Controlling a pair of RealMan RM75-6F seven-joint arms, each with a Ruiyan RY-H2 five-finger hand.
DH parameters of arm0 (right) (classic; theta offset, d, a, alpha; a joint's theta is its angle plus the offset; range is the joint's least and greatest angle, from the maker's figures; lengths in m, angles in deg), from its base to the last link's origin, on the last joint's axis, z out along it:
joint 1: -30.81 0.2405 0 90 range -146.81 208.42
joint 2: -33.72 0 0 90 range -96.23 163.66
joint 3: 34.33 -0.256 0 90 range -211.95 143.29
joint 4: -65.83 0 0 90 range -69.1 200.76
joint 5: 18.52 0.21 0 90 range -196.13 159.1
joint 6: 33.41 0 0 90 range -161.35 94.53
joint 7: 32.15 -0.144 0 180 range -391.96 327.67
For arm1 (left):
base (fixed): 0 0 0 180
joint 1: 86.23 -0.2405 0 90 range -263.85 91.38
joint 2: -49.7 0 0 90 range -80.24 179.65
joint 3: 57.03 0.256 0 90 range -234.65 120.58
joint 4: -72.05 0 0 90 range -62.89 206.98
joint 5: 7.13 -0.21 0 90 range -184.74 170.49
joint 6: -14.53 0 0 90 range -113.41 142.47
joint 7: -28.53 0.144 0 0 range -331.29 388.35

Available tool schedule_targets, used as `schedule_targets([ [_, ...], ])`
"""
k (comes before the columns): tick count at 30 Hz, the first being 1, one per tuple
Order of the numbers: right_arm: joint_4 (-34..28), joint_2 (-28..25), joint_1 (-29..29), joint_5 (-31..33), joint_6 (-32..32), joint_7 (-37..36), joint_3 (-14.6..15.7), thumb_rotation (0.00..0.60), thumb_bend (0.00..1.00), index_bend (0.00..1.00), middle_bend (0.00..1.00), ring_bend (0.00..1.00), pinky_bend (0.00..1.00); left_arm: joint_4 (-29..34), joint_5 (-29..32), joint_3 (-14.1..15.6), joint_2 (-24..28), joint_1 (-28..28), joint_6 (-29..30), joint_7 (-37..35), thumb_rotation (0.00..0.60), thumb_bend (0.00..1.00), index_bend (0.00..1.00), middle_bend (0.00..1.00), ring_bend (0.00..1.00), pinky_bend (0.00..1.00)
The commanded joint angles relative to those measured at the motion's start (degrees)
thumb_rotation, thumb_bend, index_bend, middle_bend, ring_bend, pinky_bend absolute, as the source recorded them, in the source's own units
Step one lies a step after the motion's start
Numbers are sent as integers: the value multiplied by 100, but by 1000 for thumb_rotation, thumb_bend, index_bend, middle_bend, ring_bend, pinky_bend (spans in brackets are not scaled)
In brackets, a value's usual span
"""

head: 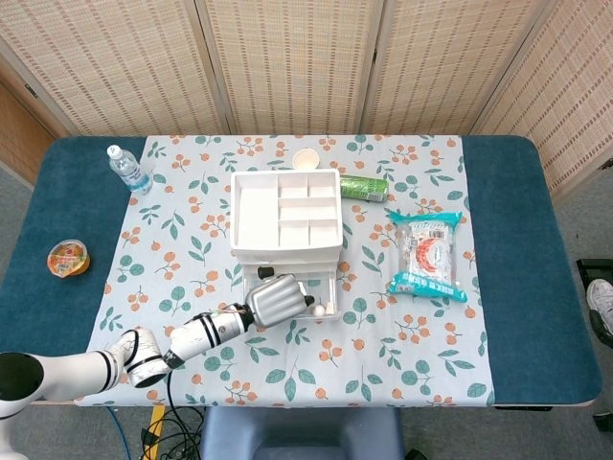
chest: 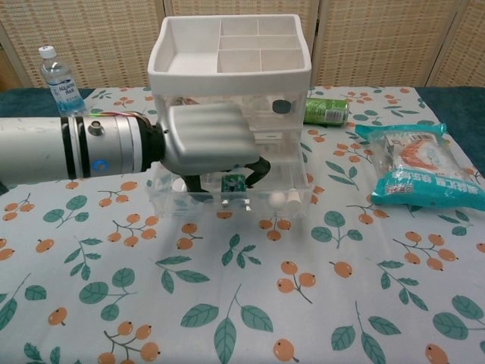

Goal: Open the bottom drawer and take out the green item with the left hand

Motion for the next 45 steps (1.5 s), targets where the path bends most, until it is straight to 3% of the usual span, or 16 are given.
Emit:
schedule_targets([
  [1,1,-1,-7,3,-4,-6,1,600,362,130,229,222,248,-36,5,8,-27,21,-7,-51,600,150,455,999,1000,1000],
  [16,27,9,-15,9,-3,-32,-6,600,362,130,229,222,248,-152,25,26,-115,59,95,-361,600,166,541,997,1000,1000],
  [29,47,31,25,-3,40,-40,-23,600,362,131,229,221,248,54,66,-37,117,-156,600,-567,600,166,539,997,1000,1000],
  [45,26,52,56,-44,53,-27,-21,600,363,130,229,222,248,1254,194,22,1089,-995,1590,-252,600,166,530,989,1000,1000],
])
